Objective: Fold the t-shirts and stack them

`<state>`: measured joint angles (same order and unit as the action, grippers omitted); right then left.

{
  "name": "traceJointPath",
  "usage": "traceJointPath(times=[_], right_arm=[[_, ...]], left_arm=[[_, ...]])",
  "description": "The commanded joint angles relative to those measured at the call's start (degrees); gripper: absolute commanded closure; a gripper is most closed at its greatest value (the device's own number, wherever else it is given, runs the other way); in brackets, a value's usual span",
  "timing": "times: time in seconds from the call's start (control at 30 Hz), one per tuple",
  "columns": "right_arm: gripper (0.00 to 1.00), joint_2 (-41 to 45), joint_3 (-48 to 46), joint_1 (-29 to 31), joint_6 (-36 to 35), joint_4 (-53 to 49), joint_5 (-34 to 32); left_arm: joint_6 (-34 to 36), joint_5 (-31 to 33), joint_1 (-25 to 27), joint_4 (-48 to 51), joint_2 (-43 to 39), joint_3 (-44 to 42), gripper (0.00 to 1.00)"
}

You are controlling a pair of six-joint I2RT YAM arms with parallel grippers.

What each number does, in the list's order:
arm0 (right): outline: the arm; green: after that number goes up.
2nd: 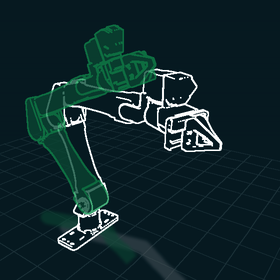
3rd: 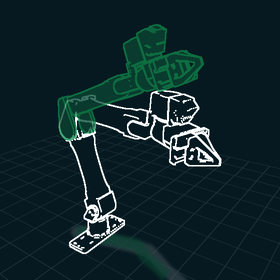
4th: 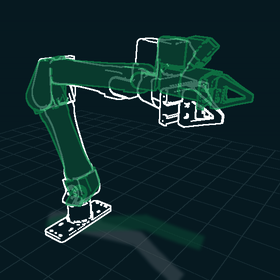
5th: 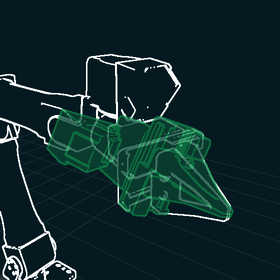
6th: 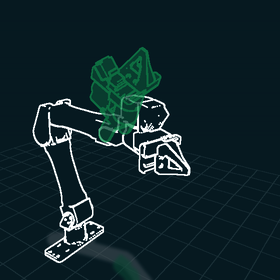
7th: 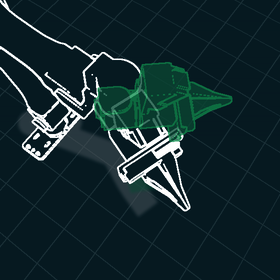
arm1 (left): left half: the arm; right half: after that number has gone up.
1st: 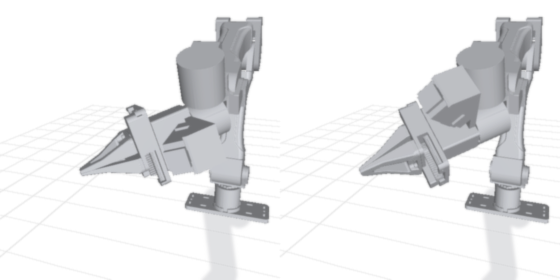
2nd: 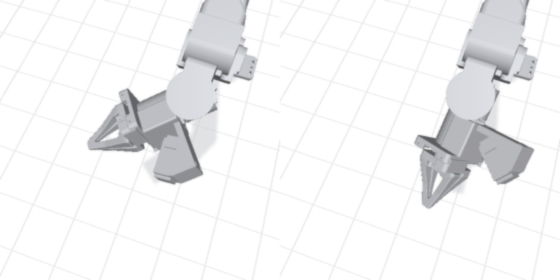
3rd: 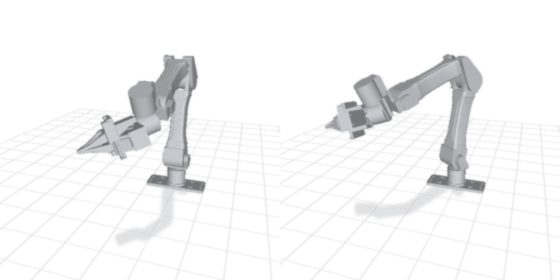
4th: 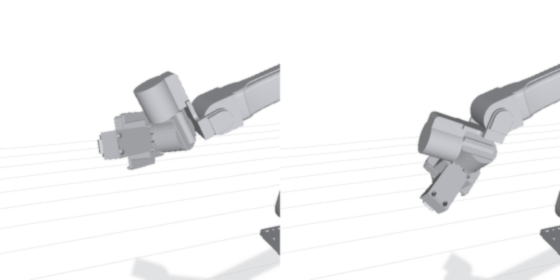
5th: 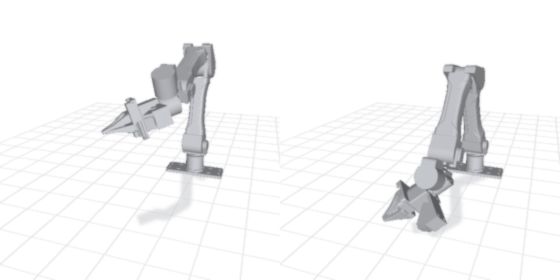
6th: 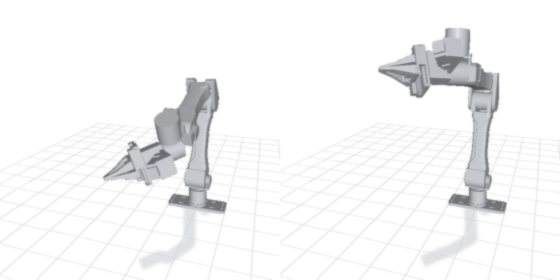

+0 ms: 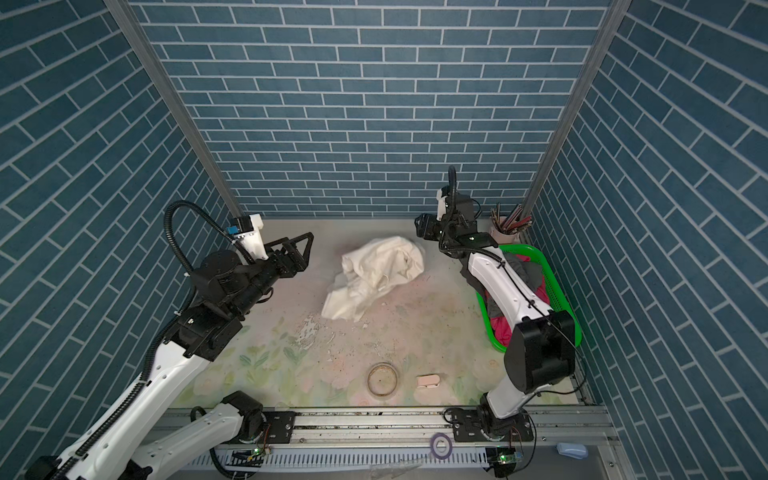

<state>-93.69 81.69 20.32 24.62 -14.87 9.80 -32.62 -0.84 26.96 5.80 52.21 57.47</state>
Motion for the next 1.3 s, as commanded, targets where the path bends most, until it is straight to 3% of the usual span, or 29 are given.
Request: traceJointPath(times=[0.0, 0.13, 0.27, 0.47, 0.9, 1.0, 1.17, 1.27], right_arm=[[0.25, 3.4, -0.9, 1.7, 0.6, -2.3, 2.5], [0.17, 8.5, -8.7, 6.7, -1.9, -1.5, -5.2], [0.15, 9.1, -17.4, 12.7, -0.9, -3.1, -11.4], [0.23, 8.5, -31.3, 13.3, 4.8, 5.0, -8.3], [0.3, -4.5, -31.4, 16.8, 7.1, 14.0, -4.5], [0.44, -6.3, -30.8, 17.1, 7.1, 14.0, -6.3], [0.99, -1.6, -28.0, 17.2, 4.2, 8.5, -12.9], [1.0, 4.1, -22.3, 16.9, 0.4, 0.8, -21.1]], left_arm=[[-2.2, -3.5, -0.4, 0.7, 1.4, -3.1, 0.12], [-3.9, -6.7, -0.4, -1.4, 3.3, -7.1, 0.12], [-4.9, -8.5, -0.7, -2.2, 4.5, -9.7, 0.12], [-7.3, -11.4, -0.7, -5.2, 5.5, -14.3, 0.12], [-9.5, -13.4, -0.7, -7.8, 6.4, -17.7, 0.12], [-9.1, -13.6, -0.6, -7.6, 6.5, -17.8, 0.12], [-9.0, -13.6, -0.8, -7.6, 6.6, -17.9, 0.12], [-9.5, -13.9, -0.8, -8.7, 7.3, -17.9, 0.12]])
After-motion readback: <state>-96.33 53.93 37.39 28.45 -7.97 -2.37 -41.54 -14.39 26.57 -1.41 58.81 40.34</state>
